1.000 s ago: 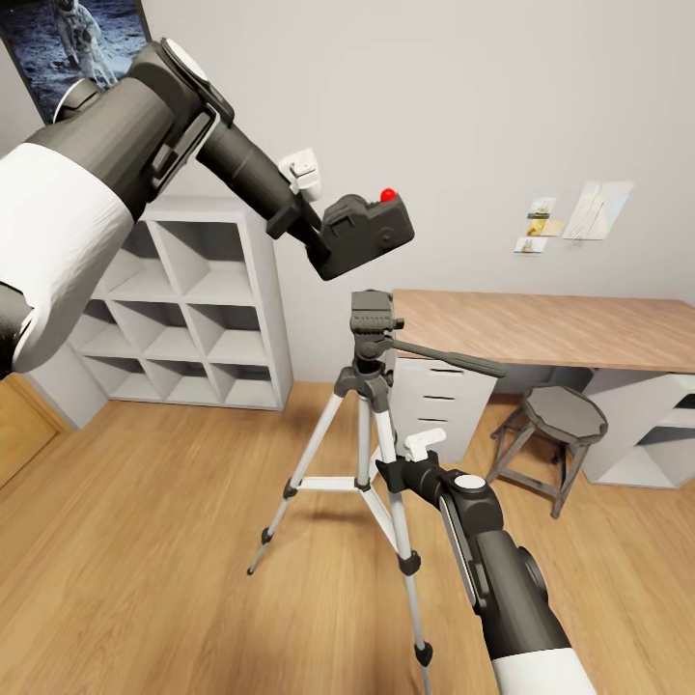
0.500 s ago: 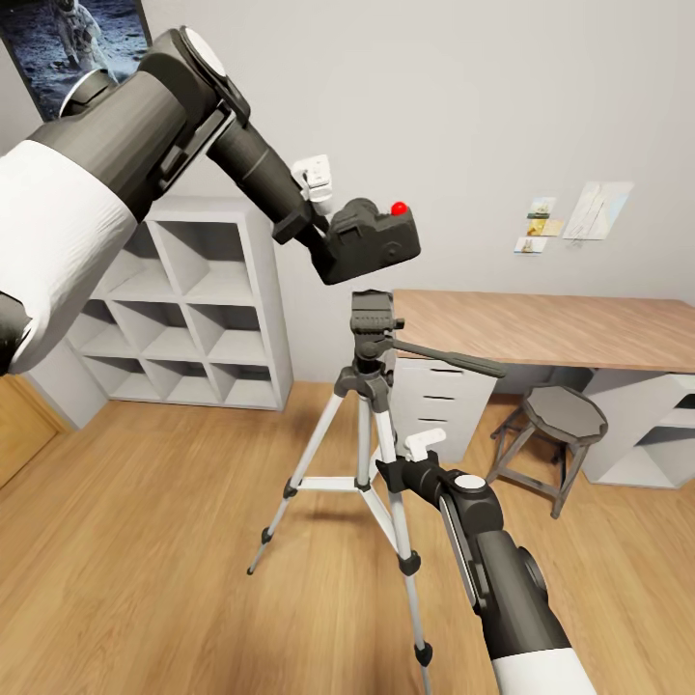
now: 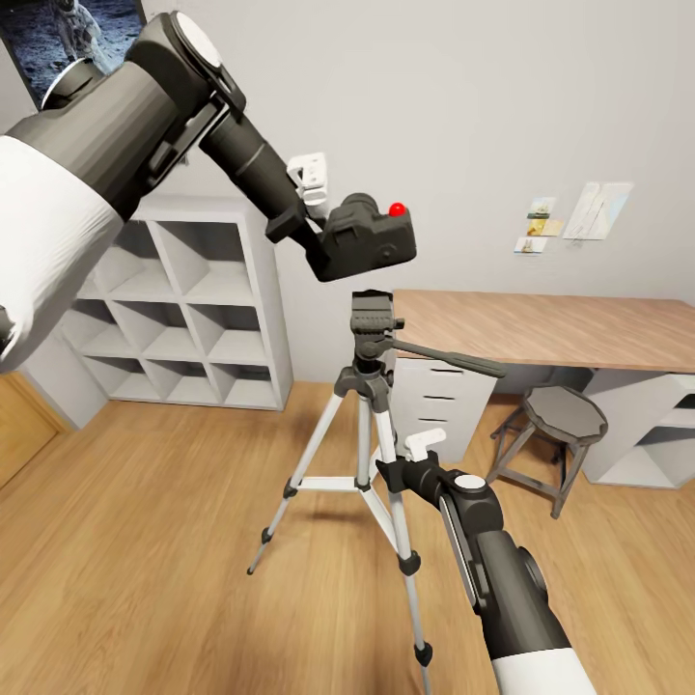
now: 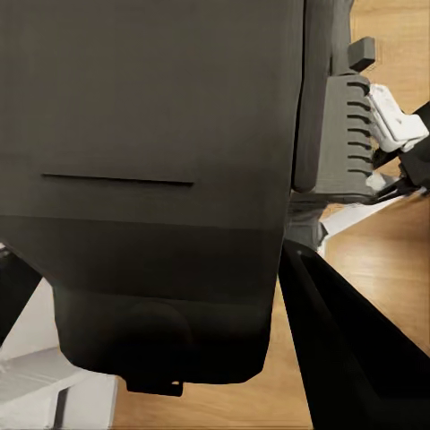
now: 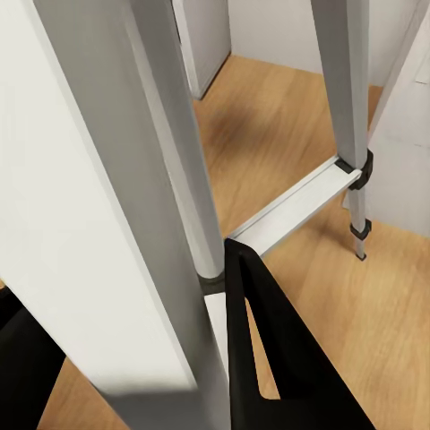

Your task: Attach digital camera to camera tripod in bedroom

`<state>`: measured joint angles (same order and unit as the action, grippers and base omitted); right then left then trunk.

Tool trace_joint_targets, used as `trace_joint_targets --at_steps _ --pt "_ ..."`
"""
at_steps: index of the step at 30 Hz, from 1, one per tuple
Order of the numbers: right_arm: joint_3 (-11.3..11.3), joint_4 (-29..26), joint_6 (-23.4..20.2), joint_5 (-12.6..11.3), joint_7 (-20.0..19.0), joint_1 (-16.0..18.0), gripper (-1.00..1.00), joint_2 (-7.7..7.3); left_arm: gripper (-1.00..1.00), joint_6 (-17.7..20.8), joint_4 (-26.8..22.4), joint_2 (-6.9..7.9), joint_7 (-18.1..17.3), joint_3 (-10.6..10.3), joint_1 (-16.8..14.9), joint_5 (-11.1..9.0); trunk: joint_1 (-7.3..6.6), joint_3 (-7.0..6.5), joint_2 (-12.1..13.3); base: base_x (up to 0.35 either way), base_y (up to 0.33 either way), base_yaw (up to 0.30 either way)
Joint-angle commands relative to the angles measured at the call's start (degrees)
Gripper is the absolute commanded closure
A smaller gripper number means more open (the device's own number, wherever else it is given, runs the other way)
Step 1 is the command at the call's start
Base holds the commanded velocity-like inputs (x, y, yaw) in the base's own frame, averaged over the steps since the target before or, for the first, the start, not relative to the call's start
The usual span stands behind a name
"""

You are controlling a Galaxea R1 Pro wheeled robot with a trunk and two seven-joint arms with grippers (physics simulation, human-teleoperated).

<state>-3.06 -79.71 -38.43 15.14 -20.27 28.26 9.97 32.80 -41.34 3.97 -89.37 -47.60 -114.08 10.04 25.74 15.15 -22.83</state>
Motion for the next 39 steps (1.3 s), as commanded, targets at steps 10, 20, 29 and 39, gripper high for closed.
trace_joint_targets --at_steps 10,20,29,39 --pt "0.16 1.15 0.11 3.76 0.36 0.04 1.0 0.03 1.0 1.15 -5.17 2.91 -0.36 -0.61 1.13 -0.02 0.05 0.12 -0.09 0.0 0.0 0.0" --pt "0.16 1.17 0.11 3.76 0.58 0.04 1.0 0.03 1.0 2.14 -0.28 1.09 -0.36 -0.68 4.02 -0.28 0.05 0.12 -0.09 0.0 0.0 0.0" --pt "0.16 1.14 0.11 3.85 1.36 0.04 1.0 0.03 1.0 2.09 5.48 -1.6 -0.36 -0.1 4.13 -0.27 0.05 0.12 -0.09 0.0 0.0 0.0" --pt "0.16 1.14 0.11 3.85 1.35 0.04 1.0 0.03 1.0 2.01 5.31 -1.6 -0.36 0.08 4.13 -0.29 0.05 0.12 -0.09 0.0 0.0 0.0"
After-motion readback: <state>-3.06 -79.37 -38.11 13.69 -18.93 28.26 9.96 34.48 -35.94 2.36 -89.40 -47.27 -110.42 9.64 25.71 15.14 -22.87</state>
